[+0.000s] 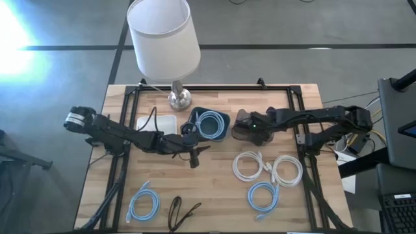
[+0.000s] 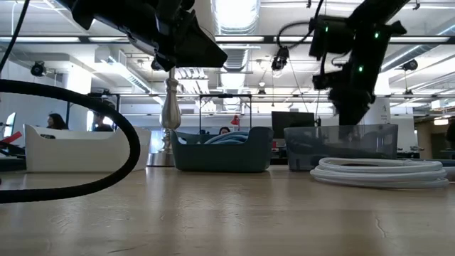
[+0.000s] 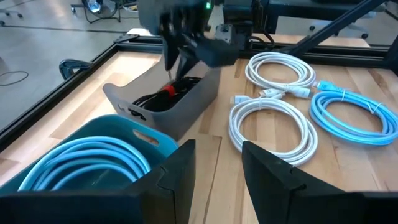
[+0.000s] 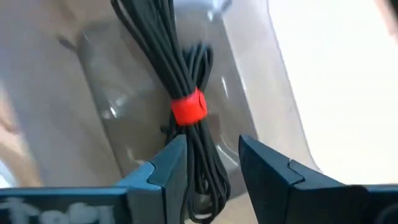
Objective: Pick & Place USB Port
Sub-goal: Put the black charger cable into the black bin
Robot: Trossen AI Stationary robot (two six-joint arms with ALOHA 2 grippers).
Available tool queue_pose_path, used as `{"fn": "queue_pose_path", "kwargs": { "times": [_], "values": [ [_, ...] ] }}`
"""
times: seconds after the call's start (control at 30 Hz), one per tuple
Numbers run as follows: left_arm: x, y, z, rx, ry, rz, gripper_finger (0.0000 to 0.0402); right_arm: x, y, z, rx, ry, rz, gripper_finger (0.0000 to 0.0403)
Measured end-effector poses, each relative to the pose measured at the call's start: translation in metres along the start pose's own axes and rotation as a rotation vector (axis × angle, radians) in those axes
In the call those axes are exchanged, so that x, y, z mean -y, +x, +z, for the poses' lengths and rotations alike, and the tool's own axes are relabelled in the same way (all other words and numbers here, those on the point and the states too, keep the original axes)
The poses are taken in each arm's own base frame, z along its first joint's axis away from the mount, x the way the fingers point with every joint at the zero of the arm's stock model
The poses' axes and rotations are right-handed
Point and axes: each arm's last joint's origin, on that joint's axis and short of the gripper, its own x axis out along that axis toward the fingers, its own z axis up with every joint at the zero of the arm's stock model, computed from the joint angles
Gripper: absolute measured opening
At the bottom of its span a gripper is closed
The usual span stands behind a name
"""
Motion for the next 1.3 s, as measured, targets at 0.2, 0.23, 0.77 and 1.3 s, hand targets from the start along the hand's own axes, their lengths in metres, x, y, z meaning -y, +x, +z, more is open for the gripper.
{"fn": "queue_pose_path", "kwargs": {
  "times": [0.2, 0.23, 0.77, 1.3],
  "values": [
    [0.002, 0.0, 0.0, -0.012, -0.077, -0.069, 0.0135, 0.006, -0.034, 0.012, 0.153, 0.055, 0.066, 0.015],
    [0.004, 0.0, 0.0, -0.019, -0.099, -0.104, 0.0135, 0.007, -0.039, 0.014, 0.185, 0.071, 0.084, 0.015],
    [0.068, -0.031, 0.003, -0.137, -0.379, -0.484, 0.0125, -0.017, -0.049, 0.045, 0.471, 0.122, 0.29, 0.0139],
    [0.155, -0.02, 0.011, -0.55, -0.341, -0.323, 0.0119, -0.04, -0.021, 0.049, 0.372, 0.016, 0.388, 0.0124]
  ]
}}
